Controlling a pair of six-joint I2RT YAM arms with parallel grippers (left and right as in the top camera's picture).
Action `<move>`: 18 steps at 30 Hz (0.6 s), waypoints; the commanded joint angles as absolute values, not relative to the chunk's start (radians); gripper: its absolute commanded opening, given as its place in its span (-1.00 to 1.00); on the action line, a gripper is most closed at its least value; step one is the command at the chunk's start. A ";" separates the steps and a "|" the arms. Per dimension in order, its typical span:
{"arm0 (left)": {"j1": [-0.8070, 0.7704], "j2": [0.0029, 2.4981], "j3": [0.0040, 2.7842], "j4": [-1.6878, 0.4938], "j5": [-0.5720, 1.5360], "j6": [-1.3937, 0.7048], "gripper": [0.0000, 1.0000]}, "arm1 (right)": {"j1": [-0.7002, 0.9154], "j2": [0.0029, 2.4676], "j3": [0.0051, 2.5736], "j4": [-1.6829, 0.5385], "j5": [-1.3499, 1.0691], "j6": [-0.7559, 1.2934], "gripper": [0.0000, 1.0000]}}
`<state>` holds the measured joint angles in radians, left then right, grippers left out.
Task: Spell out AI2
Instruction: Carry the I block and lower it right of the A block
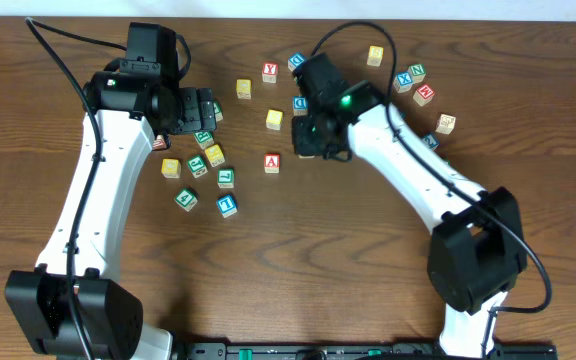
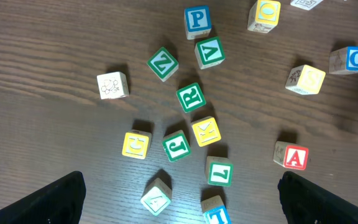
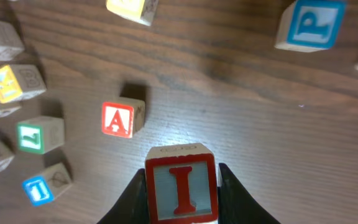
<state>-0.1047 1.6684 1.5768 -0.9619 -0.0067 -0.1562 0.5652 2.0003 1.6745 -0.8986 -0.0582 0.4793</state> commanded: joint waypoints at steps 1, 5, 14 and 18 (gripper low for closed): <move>-0.099 1.659 1.597 -0.964 -0.019 -0.150 0.95 | 0.593 2.015 1.607 -0.855 0.022 0.561 -0.59; -0.099 1.659 1.597 -0.964 -0.019 -0.150 0.96 | 0.606 2.015 1.528 -0.751 0.033 0.572 -0.58; -0.099 1.659 1.597 -0.964 -0.019 -0.150 0.95 | 0.643 2.015 1.431 -0.603 0.112 0.572 -0.64; -0.099 1.659 1.597 -0.964 -0.019 -0.150 0.95 | 0.660 2.015 1.406 -0.555 0.131 0.572 -0.62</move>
